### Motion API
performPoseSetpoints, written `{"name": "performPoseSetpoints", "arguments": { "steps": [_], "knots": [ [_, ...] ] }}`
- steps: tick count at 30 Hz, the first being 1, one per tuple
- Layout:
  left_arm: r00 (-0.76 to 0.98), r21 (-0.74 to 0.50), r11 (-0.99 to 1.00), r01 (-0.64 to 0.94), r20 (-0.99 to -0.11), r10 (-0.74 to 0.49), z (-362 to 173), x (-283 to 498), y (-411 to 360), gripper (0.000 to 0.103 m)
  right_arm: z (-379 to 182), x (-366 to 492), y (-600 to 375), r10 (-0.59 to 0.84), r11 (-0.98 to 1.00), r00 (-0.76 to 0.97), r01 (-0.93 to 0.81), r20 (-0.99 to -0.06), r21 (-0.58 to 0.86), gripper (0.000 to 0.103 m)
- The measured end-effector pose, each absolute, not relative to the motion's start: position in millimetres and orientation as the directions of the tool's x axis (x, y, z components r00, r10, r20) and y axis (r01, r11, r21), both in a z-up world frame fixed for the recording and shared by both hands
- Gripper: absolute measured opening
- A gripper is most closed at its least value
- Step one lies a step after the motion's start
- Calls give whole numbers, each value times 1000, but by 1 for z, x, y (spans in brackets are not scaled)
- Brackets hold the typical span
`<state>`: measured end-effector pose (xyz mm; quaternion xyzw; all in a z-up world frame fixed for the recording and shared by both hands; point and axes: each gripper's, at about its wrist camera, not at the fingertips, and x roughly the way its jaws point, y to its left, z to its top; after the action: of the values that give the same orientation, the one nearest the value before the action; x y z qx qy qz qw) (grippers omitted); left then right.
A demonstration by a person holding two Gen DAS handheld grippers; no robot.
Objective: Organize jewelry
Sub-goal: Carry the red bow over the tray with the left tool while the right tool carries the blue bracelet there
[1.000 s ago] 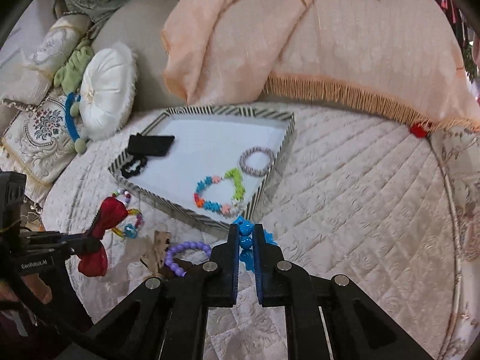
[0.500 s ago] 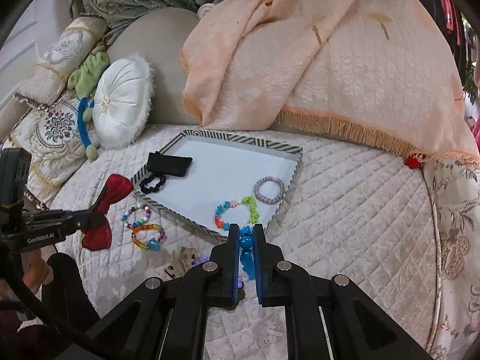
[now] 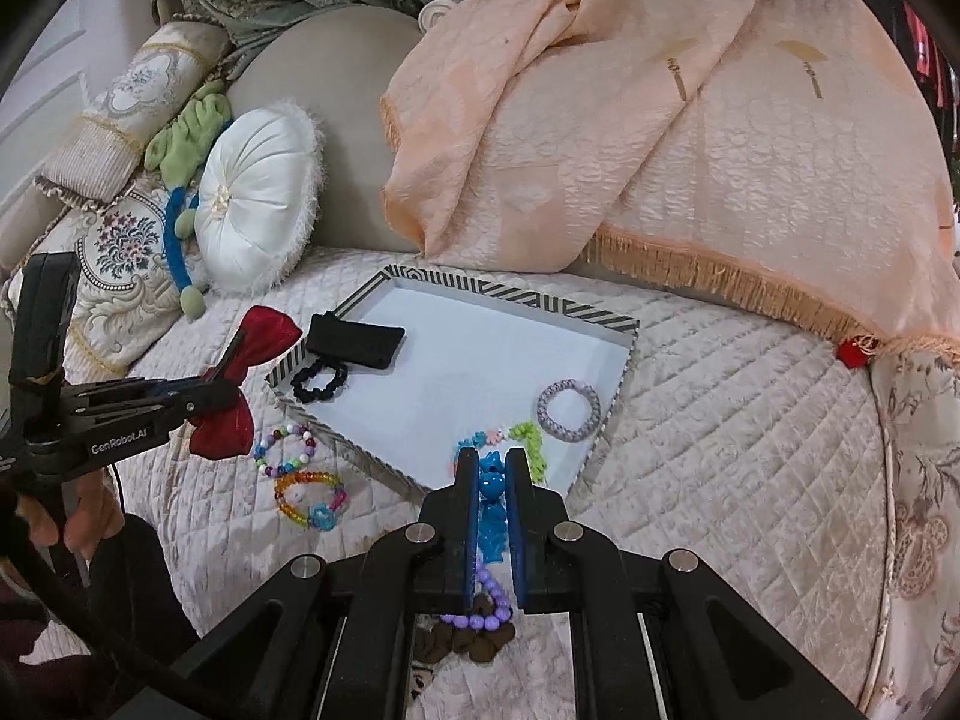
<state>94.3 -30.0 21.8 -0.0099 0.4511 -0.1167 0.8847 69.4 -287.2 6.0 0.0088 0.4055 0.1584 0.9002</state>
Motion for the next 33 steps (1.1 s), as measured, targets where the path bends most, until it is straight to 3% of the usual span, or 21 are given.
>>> {"name": "performPoseSetpoints", "arguments": {
  "steps": [8, 20, 33],
  "knots": [
    [563, -102, 978, 182, -804, -189, 16, 123, -30, 13, -5, 96, -281, 295, 948, 596, -280, -746, 151, 8],
    [513, -188, 972, 138, -826, -233, 10, 193, -17, 13, -19, 149, -278, 280, 952, 571, -269, -772, 147, 8],
    [482, -184, 982, 29, -858, -175, -21, 280, -12, 13, -41, 220, -275, 283, 954, 557, -249, -781, 168, 8]
  ]
}}
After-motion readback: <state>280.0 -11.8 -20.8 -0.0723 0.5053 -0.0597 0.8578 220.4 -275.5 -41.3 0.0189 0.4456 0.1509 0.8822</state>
